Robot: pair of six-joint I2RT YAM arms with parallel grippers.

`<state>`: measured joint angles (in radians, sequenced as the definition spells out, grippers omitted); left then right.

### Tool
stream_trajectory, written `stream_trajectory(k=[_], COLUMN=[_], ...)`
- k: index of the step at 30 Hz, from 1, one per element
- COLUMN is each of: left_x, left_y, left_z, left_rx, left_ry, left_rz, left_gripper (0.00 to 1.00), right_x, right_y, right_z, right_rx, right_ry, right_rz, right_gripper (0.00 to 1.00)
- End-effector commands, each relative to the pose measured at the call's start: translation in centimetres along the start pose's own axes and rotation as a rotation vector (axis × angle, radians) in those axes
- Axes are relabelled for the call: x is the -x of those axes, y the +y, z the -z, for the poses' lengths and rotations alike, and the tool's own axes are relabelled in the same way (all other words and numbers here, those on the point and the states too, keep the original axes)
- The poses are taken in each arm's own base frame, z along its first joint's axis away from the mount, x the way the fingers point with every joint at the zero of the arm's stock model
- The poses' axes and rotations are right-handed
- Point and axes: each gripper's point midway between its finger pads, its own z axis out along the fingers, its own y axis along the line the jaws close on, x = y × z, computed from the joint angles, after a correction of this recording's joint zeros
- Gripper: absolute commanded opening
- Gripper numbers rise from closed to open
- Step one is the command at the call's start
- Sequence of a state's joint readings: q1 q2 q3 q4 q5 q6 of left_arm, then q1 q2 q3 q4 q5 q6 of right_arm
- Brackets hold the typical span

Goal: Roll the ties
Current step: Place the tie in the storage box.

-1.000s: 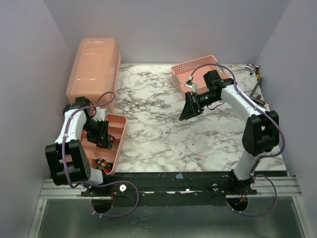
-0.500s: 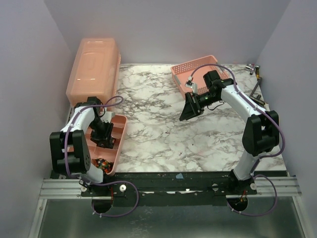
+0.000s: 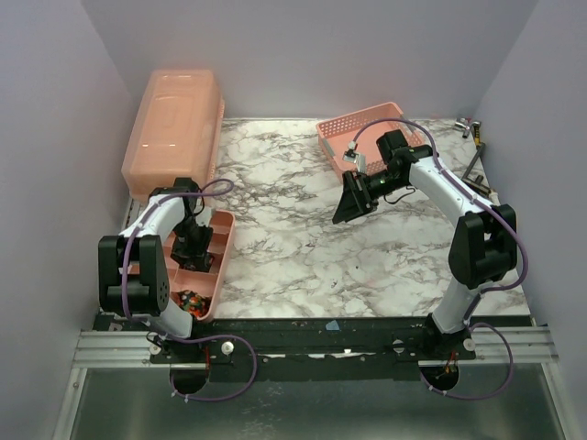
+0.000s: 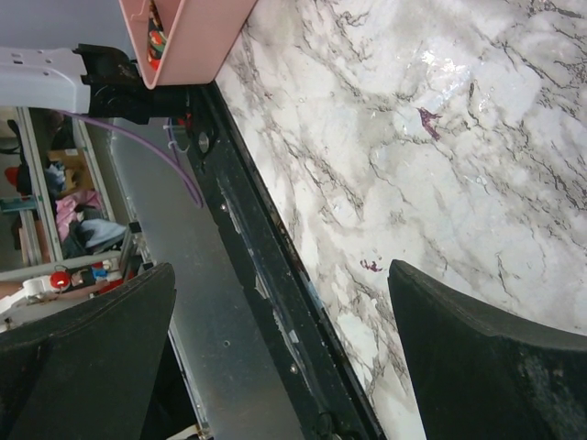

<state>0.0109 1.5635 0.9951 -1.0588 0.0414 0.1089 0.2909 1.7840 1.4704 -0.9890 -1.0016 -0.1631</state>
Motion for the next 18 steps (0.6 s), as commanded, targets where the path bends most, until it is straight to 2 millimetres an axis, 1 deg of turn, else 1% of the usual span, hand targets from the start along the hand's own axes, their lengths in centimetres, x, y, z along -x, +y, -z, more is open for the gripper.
stream_trajectory(k=[1, 2, 3, 4, 5, 6, 7, 8, 11, 15, 18], left_x=[6.7, 6.7, 6.7, 6.6, 6.5, 6.3, 6.0, 5.9, 5.8, 5.8, 5.8], left_y=[0.6, 0.3, 0.0, -0.1, -0.2, -0.2, -0.4, -1.2, -1.4, -1.2, -0.7], left_z=[-0.2, 0.0, 0.1, 0.3, 0.4, 0.5, 0.6, 0.7, 1.6, 3.3, 4.6], left_rx=[0.018, 0.001, -0.007, -0.014, -0.017, -0.019, -0.023, -0.028, -0.02, 0.019, 0.055], left_ry=[-0.244, -0.257, -0.267, -0.273, -0.277, -0.274, -0.273, -0.274, -0.301, -0.333, -0.353], left_rz=[-0.027, -0.042, -0.052, -0.06, -0.065, -0.066, -0.067, -0.093, -0.088, -0.075, -0.057], left_gripper=[0.44, 0.57, 0.71, 0.81, 0.93, 0.97, 0.98, 0.98, 0.98, 0.98, 0.99], right_x=[-0.3, -0.3, -0.4, -0.4, -0.5, -0.5, -0.5, -0.6, -0.6, -0.6, -0.5], right_y=[-0.4, -0.3, -0.2, -0.2, -0.2, -0.2, -0.1, -0.1, 0.0, 0.3, 0.4], right_z=[0.1, 0.1, 0.2, 0.2, 0.3, 0.3, 0.3, 0.3, 0.4, 0.5, 0.6], right_rx=[-0.021, -0.024, -0.024, -0.029, -0.032, -0.031, -0.032, -0.033, -0.033, -0.031, -0.027], right_ry=[0.011, 0.01, 0.011, 0.011, 0.011, 0.01, 0.01, 0.009, 0.007, 0.003, 0.002], right_rz=[0.006, 0.008, 0.011, 0.012, 0.014, 0.016, 0.017, 0.018, 0.023, 0.027, 0.031], right_gripper=[1.0, 1.0, 1.0, 1.0, 1.0, 1.0, 1.0, 1.0, 1.0, 1.0, 1.0])
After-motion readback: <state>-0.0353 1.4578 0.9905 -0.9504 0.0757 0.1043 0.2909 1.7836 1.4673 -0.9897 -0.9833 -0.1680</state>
